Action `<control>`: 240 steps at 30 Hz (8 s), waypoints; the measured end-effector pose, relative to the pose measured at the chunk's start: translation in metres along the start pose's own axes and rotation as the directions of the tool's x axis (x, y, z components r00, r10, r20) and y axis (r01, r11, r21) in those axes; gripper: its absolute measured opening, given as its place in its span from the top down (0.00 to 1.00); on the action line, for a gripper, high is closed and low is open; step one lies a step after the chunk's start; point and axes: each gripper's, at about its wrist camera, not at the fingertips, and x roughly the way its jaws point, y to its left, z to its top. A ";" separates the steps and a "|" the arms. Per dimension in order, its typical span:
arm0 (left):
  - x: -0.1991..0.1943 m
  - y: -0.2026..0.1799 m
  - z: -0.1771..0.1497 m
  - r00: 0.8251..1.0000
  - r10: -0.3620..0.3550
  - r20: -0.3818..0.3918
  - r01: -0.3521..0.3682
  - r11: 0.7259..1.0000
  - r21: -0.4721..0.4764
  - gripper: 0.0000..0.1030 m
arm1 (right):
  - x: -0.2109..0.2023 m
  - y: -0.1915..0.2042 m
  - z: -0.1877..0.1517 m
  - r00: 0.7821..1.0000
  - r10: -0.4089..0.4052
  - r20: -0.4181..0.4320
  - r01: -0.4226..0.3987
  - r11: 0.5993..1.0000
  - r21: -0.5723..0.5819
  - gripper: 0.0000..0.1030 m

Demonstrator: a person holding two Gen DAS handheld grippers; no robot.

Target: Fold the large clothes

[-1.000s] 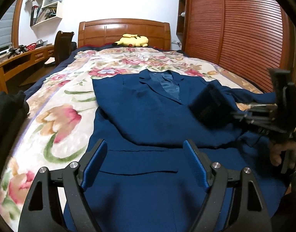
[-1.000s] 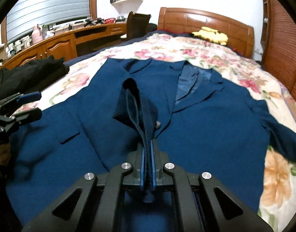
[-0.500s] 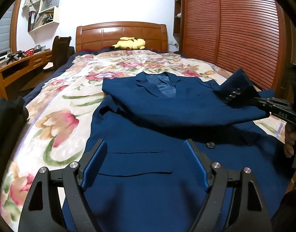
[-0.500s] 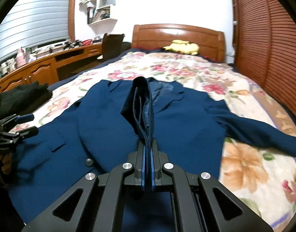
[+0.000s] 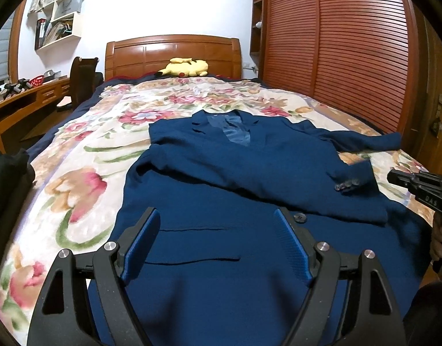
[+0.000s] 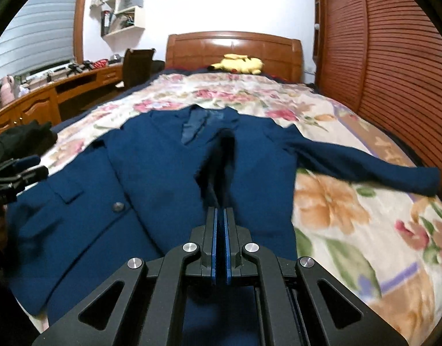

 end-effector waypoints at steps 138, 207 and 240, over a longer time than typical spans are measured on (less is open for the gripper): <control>-0.010 0.010 0.007 0.998 0.043 0.038 -0.043 0.999 0.001 0.00 | -0.007 0.002 0.138 0.974 0.225 -0.020 -0.218 0.915 -0.340 0.86; -0.034 -0.084 -0.014 0.998 -0.055 -0.039 0.061 0.981 0.183 0.96 | 0.035 -0.047 0.008 0.977 0.154 -0.148 -0.164 0.985 -0.053 0.57; -0.016 -0.064 -0.039 0.979 0.081 -0.186 -0.056 0.990 0.133 0.31 | -0.035 -0.067 0.013 0.982 0.176 -0.068 -0.180 0.982 -0.060 0.57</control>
